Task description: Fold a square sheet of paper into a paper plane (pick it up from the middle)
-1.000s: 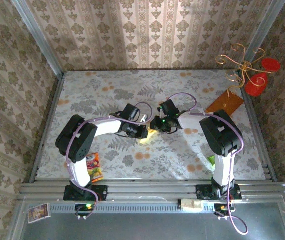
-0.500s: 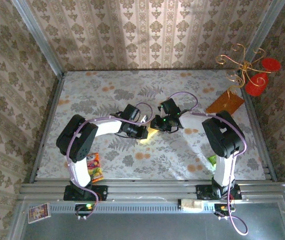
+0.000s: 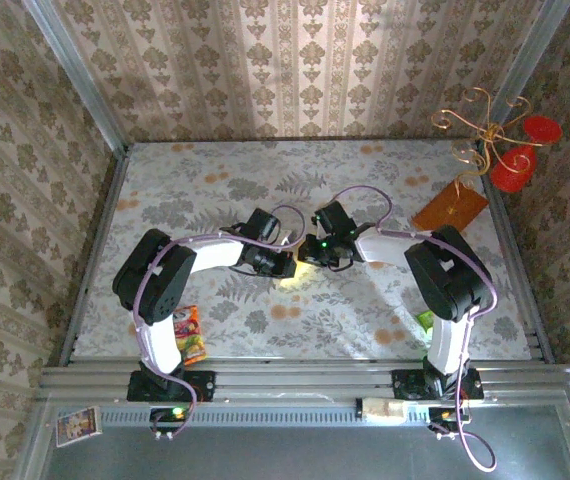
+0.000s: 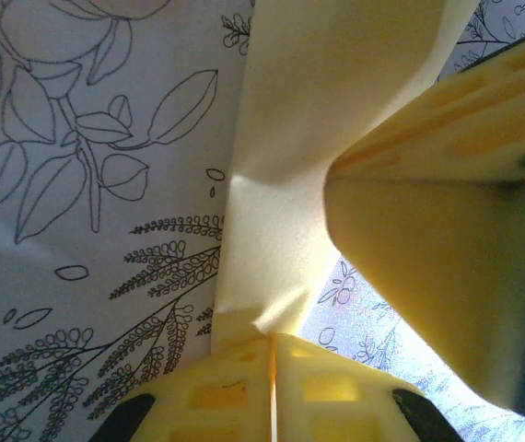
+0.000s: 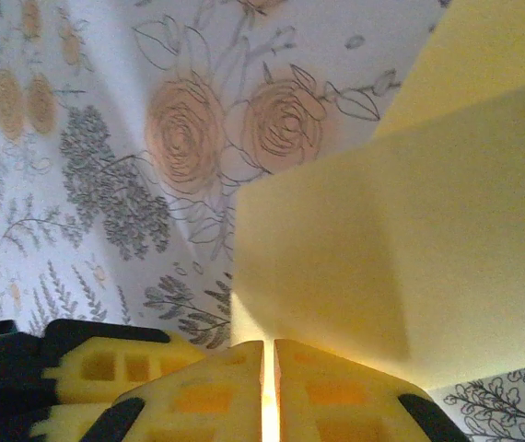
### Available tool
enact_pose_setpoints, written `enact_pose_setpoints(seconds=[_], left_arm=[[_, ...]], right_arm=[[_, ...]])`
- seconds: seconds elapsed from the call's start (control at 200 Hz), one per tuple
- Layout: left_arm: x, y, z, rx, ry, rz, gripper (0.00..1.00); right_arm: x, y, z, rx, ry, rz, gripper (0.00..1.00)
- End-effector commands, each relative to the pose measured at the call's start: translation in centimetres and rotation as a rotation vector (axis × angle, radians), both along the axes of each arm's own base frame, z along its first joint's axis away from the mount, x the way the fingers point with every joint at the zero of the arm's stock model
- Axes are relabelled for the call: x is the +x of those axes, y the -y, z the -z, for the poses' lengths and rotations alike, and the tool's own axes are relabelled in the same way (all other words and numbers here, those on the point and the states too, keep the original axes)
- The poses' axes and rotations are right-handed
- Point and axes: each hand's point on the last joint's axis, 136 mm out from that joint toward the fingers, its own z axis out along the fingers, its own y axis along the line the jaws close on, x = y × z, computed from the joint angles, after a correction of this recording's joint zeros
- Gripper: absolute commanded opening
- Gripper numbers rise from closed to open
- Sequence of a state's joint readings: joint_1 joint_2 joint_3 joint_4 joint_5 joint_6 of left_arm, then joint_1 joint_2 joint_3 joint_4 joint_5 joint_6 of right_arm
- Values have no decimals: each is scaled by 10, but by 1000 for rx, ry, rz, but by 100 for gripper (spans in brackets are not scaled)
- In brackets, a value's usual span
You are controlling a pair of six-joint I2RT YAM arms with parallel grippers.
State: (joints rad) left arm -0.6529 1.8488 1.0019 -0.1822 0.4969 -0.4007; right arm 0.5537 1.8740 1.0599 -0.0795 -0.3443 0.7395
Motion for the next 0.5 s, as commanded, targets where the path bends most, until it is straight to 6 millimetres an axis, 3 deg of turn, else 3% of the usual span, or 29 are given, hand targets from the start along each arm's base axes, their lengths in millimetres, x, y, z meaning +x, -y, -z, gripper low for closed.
enact_pose_setpoints(seconds=[0.0, 0.495], left_arm=[[-7, -9, 14, 45, -57, -17, 10], [-12, -12, 9, 32, -62, -22, 9]], right_arm=[[-1, 1, 14, -28, -35, 18, 13], [-2, 19, 46, -39, -127, 20, 11]])
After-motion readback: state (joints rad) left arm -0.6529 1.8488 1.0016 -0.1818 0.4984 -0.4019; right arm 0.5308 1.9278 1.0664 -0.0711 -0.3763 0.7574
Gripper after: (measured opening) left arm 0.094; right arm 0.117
